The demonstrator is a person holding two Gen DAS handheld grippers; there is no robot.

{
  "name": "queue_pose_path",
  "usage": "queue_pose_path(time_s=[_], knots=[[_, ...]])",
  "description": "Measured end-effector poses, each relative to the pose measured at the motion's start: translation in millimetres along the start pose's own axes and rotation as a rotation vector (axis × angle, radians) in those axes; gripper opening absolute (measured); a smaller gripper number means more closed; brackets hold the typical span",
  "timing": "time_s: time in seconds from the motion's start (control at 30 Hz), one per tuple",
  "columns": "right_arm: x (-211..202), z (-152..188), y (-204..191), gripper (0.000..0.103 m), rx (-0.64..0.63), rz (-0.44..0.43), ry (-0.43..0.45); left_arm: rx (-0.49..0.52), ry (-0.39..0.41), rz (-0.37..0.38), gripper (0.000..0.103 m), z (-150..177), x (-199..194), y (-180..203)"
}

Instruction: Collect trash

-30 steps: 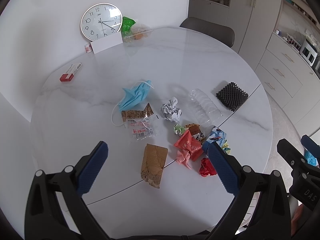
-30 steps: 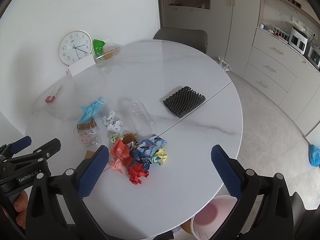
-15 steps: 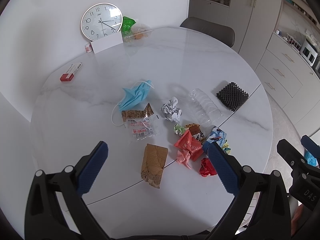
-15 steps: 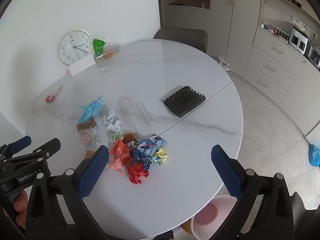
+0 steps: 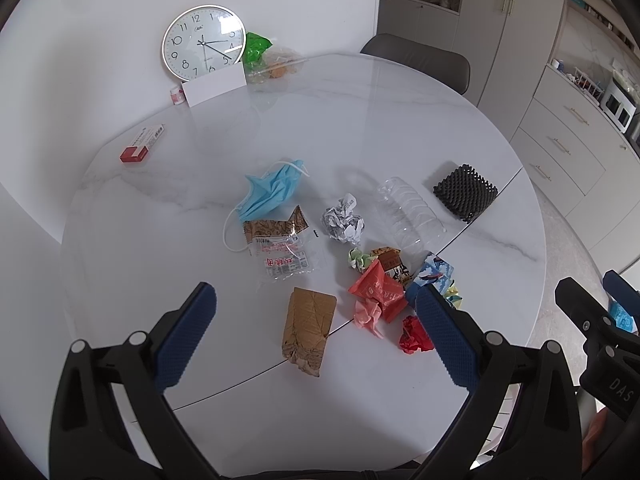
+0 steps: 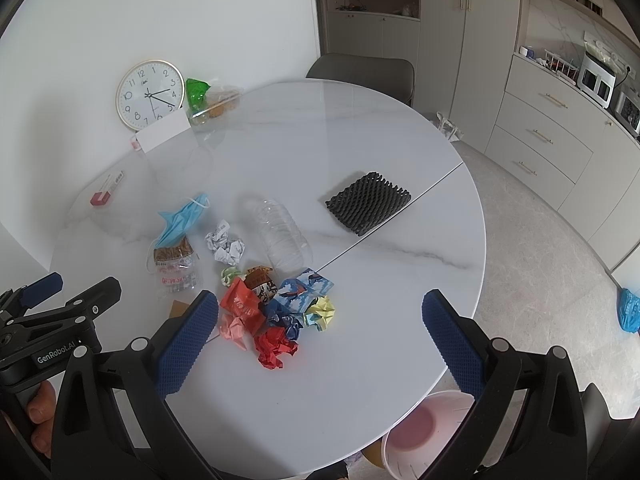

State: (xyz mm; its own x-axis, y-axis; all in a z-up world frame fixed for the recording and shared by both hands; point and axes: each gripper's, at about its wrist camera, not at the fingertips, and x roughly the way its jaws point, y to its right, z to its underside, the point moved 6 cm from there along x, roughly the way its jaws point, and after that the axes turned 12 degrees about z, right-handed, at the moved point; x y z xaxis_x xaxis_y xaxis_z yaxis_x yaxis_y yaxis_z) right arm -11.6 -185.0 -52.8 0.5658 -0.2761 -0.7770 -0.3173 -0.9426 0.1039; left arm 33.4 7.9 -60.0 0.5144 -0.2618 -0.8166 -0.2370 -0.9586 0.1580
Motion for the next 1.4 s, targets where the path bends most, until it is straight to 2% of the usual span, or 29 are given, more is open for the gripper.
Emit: queue_pose_path(time_s=[0.27,0.43,0.6,0.77,0.97,1.27,1.33,1.4], knots=[[4,3,2,0.101,0.010,0.000,-0.011,-0.023,-0.020,0.011,0.096,4,5,-9],[18,22,3,0.101,0.026,0.004,-0.051,-0.029,-0.066,0.018,0.096,13,21,-28],[41,49,-2,0.101,0.062,-0.020,-0.115,0.022,-0.136,0.025,0.096,30,49,-48],[62,75,-12,0.101,0.068,-0.021,-0.172,0.048,-0.222,0.069,0.096,50,84,-60],[82,97,-23,0.101,0.086,-0.005,-0.226,0.171,-0.318,0.093,0.096,72,123,-52],[95,113,-23,0.101,0.164,0.023,-0.256,0.226,-0.409,0.110,0.095,87,167,-47],[97,116,-22,0.101,0.178,0.024,-0.259,0.229,-0.438,0.116,0.088,90,171,-50],[99,119,-23,0.101,0.187,0.024,-0.264,0.217,-0.454,0.131,0.069,93,176,-51]])
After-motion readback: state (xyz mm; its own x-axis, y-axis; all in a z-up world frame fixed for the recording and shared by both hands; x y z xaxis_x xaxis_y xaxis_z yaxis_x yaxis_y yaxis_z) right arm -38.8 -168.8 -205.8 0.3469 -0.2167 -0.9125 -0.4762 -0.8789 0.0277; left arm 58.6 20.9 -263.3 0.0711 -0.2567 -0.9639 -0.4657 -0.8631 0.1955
